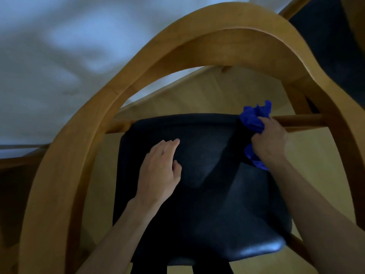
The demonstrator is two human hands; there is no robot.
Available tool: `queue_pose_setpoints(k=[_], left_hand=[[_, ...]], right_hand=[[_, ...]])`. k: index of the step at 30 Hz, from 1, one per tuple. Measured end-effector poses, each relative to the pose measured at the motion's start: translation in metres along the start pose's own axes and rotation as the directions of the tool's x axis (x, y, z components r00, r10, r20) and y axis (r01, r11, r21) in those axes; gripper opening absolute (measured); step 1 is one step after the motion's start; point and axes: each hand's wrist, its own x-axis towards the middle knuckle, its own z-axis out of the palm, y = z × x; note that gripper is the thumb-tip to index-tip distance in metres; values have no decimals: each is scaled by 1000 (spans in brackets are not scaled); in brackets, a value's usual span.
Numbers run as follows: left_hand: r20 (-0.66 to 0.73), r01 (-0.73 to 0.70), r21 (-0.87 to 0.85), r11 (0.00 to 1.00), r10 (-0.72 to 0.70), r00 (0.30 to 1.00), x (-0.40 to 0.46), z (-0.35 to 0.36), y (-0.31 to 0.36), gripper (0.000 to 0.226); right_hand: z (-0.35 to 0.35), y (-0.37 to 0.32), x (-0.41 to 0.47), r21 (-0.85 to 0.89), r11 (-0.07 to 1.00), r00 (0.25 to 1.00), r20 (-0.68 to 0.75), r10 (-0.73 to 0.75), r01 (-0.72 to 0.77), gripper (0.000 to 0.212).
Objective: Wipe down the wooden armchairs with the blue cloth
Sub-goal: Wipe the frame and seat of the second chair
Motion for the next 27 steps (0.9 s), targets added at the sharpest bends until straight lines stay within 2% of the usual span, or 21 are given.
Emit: queue_pose_setpoints(k=[2,4,6,8,10,12,13,14,17,19,22,24,26,27], left_hand=[[-31,59,2,998,-58,998,-5,-4,-5,52],[-50,133,7,991,-133,990,-10,-11,-19,50],[-28,194,-17,981,-194,981,-19,-17,-40,40],[-26,284,-63,957,-286,958,-30,-27,-57,25],[-34,363,-46,931,-364,931,-39,-32,-64,32],[-43,396,2,918,-396,917,-42,-31,-63,43],[-52,400,11,916,-399,915,-42,-30,-61,45],[-63,403,6,915,-402,913,-41,-28,-59,48],[-97,407,-22,913,-407,908,-42,-22,-57,49],[-115,382,-31,924,-383,917,-45,-19,-58,50],[-133,392,-43,919,-394,909,-51,-15,-59,50],[-132,416,-44,909,-418,899,-62,-12,-61,49],[-133,431,-48,901,-433,891,-73,-10,-65,49],[-132,440,-53,896,-443,887,-78,-9,-66,48]], right_hand=[[15,-40,-16,56,998,1000,-22,1,1,38],[42,-103,-47,133,978,984,55,-169,160,45],[75,-171,-93,155,917,898,199,-393,367,44],[96,-214,-127,127,861,817,272,-508,493,39],[95,-213,-119,191,834,776,307,-552,518,46],[79,-183,-94,246,786,730,292,-618,567,53],[68,-163,-78,247,790,743,270,-612,561,55],[56,-143,-61,245,818,788,232,-570,520,57],[21,-76,-11,150,922,913,152,-378,357,54],[2,-38,5,35,965,955,134,-263,261,47],[3,-36,-4,30,988,987,50,-154,153,41],[26,-71,-24,61,978,979,15,-203,202,43],[58,-121,-55,112,939,939,80,-333,324,52],[74,-147,-76,144,900,894,126,-430,412,55]])
